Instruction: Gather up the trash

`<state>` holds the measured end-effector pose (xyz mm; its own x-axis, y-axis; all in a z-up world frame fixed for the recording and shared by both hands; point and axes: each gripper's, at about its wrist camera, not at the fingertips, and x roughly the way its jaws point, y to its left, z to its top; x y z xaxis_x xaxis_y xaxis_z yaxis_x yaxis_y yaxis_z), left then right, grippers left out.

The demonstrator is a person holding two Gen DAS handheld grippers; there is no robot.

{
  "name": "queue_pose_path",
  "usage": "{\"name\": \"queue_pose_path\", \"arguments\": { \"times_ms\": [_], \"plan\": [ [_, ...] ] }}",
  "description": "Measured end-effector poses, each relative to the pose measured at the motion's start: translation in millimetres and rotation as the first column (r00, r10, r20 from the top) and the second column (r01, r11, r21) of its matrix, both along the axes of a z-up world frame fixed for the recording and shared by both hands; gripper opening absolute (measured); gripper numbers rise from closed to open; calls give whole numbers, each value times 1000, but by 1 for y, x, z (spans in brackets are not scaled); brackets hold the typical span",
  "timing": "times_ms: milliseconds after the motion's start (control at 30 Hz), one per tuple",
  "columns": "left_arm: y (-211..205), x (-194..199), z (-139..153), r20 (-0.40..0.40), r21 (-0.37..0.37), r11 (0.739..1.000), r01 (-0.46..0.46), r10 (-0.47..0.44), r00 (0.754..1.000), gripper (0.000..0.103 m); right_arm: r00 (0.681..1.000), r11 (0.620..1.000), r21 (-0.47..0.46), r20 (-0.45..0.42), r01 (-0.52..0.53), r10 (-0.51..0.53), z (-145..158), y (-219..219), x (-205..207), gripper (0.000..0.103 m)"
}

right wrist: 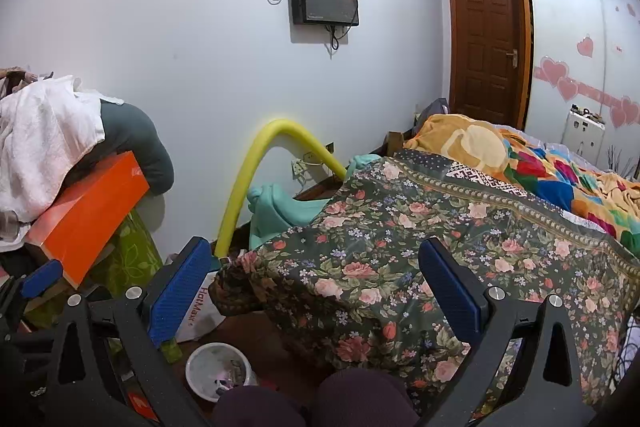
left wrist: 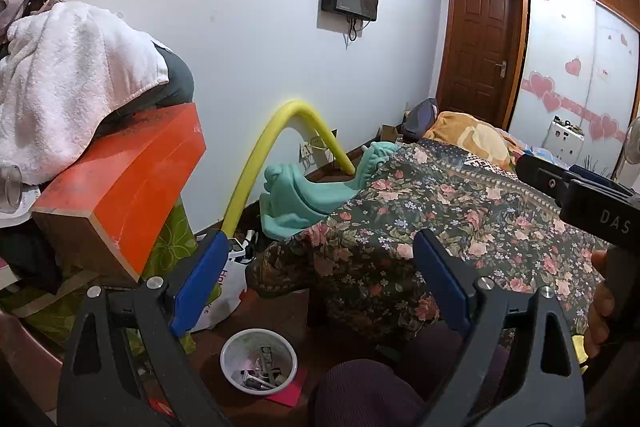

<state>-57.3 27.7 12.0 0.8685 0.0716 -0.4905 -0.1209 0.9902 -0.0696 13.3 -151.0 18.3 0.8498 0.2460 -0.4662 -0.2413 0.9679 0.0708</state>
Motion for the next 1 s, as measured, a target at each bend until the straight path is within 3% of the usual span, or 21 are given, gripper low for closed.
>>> {"name": "queue_pose_path", "arguments": {
  "times_ms": [1000],
  "plan": [
    [-5, 3, -3, -9, -6, 1000, 24, -24, 1000, 94, 1000, 1000, -7, -6, -6, 6, 1, 7, -1, 103]
  ]
}}
